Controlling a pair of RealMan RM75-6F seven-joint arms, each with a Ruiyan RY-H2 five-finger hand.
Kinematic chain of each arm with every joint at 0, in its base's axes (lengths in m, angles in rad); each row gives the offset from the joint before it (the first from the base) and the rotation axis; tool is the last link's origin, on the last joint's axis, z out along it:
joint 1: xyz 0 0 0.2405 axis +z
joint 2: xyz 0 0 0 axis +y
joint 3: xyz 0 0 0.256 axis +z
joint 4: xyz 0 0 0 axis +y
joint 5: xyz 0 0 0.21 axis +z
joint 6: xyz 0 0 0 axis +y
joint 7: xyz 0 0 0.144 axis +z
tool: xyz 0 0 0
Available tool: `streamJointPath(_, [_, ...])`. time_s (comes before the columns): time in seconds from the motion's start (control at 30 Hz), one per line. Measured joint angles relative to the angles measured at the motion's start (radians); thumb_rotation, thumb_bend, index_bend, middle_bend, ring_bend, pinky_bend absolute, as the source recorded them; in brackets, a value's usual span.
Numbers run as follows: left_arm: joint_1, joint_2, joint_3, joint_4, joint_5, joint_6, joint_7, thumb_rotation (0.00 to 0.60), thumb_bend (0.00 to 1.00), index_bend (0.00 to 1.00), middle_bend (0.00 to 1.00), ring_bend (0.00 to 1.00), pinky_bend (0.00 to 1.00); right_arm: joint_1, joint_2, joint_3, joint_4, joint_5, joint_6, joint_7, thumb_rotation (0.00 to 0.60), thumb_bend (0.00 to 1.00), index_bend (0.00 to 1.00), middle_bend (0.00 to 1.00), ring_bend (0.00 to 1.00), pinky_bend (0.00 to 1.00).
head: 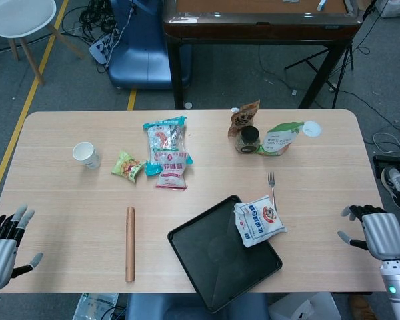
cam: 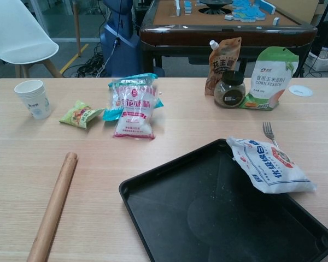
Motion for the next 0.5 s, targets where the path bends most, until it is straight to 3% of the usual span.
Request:
streamJointPath(0.27, [0.000,-0.011,0.003,-0.006,0.012,0.002,0.004,0.600,0.20,0.07,0.03,0.09,0.03,-0.015,0.120,-0.001,-0.191,0.060,-0.055,-0.086,0.600,0.15,0.47,0.52,0.43,0.48])
streamJointPath(0.5, [-0.003,-0.031,-0.007,0.002,0.016,0.010,-0.002,0.600,0.20,0.07,0.03,0.09,0.03,-0.025,0.143,0.013,-0.238,0.048,-0.026,-0.134,0.600,0.15,0.41,0.44,0.34,0.36])
